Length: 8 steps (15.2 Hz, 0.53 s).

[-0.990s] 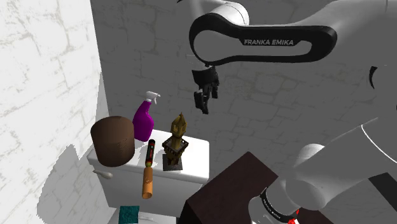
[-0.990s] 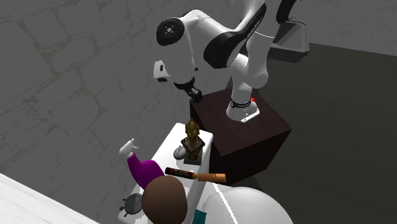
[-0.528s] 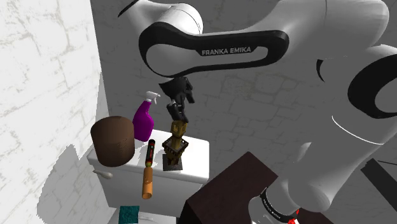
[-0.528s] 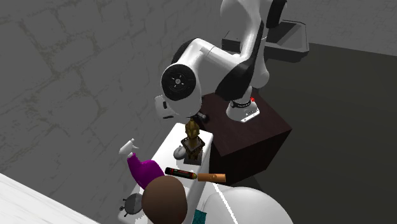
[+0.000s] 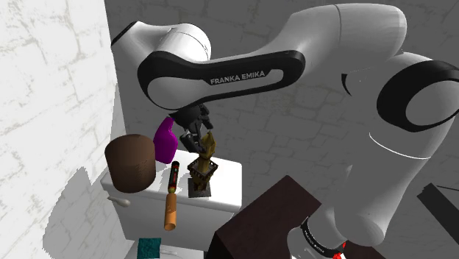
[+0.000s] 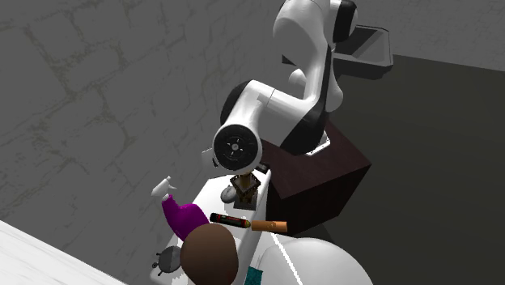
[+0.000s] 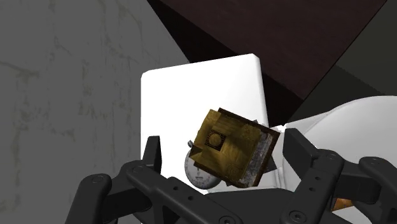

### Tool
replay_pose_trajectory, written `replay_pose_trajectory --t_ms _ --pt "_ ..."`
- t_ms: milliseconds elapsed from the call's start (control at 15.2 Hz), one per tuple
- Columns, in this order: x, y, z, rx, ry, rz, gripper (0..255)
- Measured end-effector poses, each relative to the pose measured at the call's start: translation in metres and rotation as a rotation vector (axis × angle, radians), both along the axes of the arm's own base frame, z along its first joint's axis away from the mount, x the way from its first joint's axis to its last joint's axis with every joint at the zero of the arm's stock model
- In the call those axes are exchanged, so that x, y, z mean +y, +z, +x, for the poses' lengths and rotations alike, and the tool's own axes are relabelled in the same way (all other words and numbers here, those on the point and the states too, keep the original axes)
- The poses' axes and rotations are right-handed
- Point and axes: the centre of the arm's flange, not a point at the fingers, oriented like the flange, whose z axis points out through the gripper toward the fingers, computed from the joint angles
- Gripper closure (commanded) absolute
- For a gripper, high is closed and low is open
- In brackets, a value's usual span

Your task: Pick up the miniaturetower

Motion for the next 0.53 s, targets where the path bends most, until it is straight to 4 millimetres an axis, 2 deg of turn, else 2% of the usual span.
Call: replay_pose_trajectory --t_ms 132,198,528 --pt "0.0005 -0.0102 0.0007 0.0 0.0 0.0 0" --pt "0.0008 -0.0121 0.0002 0.0 0.0 0.0 255" --pt "0.0009 -0.0127 -0.0002 -0.002 0.0 0.0 255"
